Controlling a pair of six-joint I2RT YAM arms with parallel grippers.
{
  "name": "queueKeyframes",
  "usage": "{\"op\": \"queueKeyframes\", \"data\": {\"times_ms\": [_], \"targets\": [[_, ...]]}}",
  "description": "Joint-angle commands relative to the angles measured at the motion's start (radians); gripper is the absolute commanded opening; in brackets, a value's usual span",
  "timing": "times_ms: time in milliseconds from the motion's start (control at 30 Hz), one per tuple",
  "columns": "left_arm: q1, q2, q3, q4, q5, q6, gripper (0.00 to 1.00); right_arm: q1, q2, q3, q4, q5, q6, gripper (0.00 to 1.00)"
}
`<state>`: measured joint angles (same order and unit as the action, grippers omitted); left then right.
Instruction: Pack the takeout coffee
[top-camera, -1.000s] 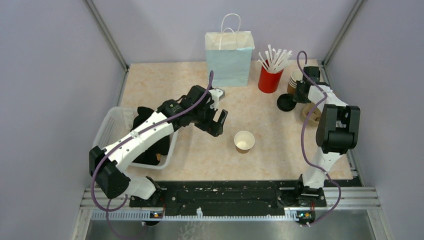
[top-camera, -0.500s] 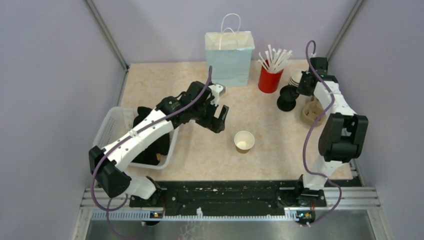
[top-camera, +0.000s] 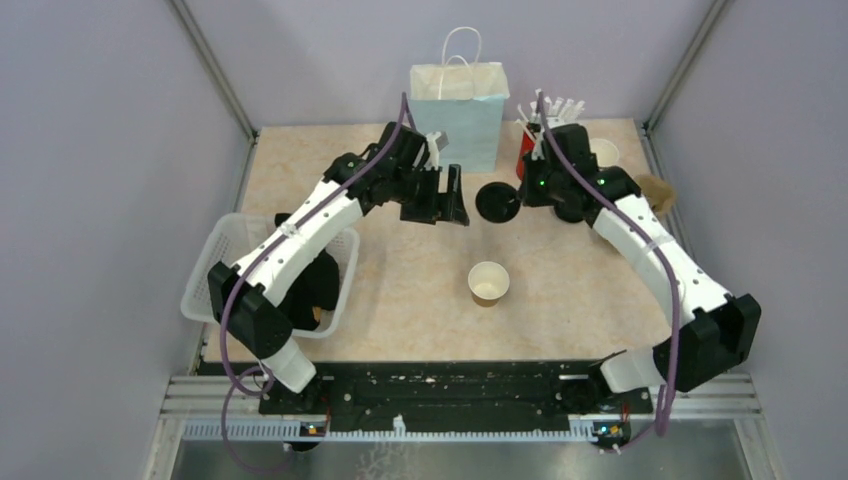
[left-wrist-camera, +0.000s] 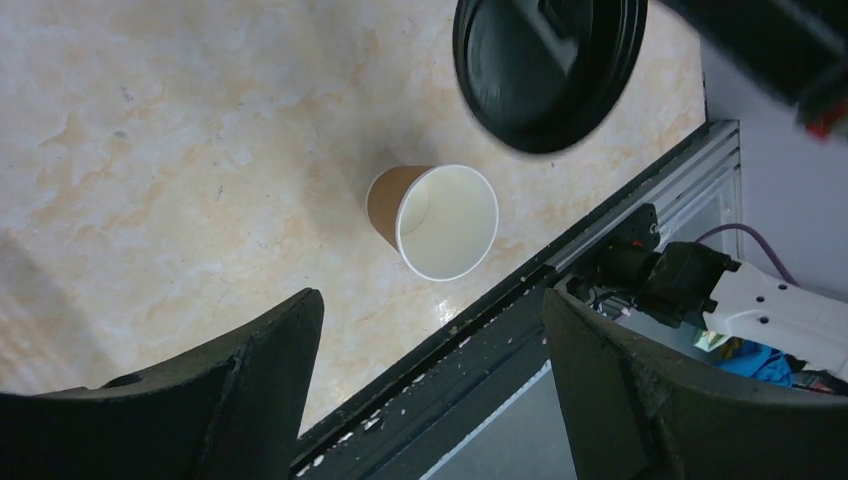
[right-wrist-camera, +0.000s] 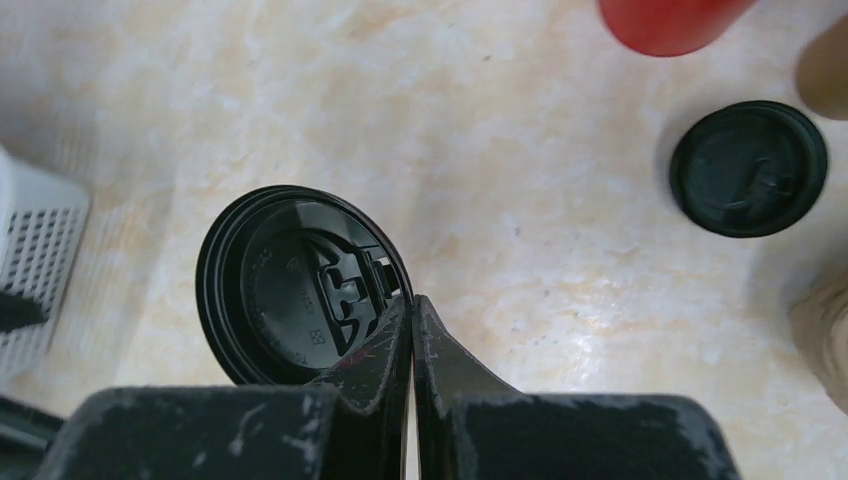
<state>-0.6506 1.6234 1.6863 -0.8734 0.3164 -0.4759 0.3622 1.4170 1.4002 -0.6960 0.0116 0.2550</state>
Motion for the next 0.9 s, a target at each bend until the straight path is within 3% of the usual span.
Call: {"op": "queueKeyframes", "data": {"times_ms": [0,167,367,867], "targets": [[-0.002,0.018,0.066,-0.033,-0.034,-0.121,0.83,0.157,-0.051,0.020,-0.094,0.128,0.016,0.00],[-0.003,-0.007,0.065,-0.052,-0.110,-0.126,0.68,0.297,-0.031,0.074,-0.124,0.197,0.026,0.00],[-0.003,0.004,0.038,-0.036,-0.129,-0.131,0.52,0.368,-0.014,0.103,-0.119,0.202,0.051,0.00],[-0.003,0.065,0.035,-0.048,-0.119,-0.098,0.32,0.383,0.001,0.103,-0.104,0.175,0.058,0.00]]}}
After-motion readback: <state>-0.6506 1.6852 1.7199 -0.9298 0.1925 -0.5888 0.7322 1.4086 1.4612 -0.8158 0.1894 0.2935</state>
